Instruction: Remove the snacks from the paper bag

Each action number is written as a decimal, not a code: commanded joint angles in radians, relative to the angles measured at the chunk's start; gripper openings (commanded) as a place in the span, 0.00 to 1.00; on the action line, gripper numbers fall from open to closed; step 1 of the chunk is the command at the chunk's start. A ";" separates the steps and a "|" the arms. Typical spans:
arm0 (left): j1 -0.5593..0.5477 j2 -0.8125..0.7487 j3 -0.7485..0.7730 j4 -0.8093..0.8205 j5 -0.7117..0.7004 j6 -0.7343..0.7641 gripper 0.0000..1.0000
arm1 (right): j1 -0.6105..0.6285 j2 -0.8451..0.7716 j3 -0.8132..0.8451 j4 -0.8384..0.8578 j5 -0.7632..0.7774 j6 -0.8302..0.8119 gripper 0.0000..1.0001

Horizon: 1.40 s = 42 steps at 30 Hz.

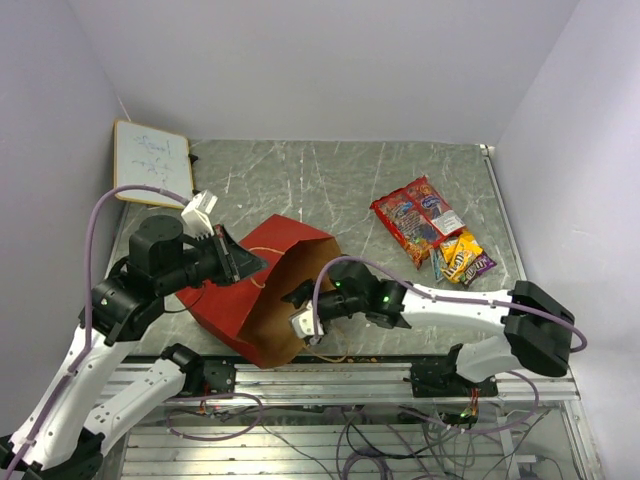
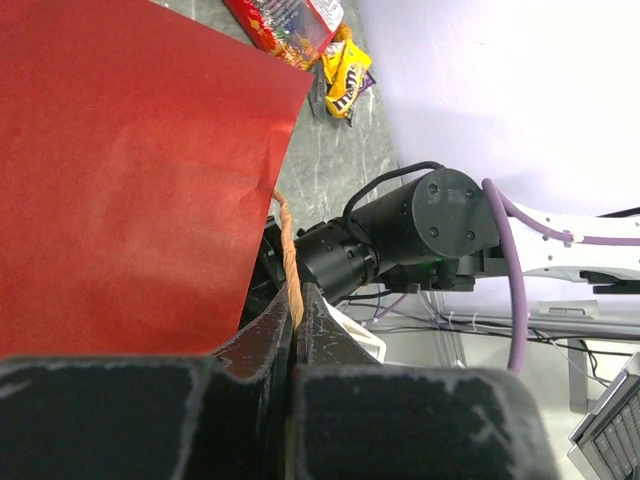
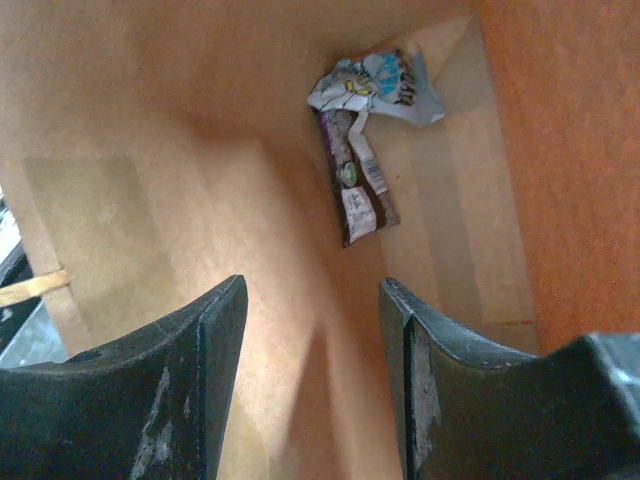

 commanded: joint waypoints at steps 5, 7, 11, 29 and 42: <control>-0.007 -0.001 0.008 -0.050 -0.040 0.025 0.07 | 0.022 0.013 0.039 0.087 0.007 -0.016 0.57; -0.007 -0.010 0.002 -0.033 -0.039 0.022 0.07 | 0.029 0.055 0.054 0.066 0.003 -0.056 0.57; -0.007 -0.033 0.003 -0.031 -0.067 0.022 0.07 | 0.039 0.156 0.113 0.115 0.035 -0.097 0.57; -0.007 0.047 0.097 0.042 -0.042 0.032 0.07 | 0.048 0.579 0.402 0.174 0.045 -0.159 0.55; -0.007 0.111 0.156 0.046 0.016 0.061 0.07 | 0.044 0.760 0.512 0.269 0.079 -0.129 0.59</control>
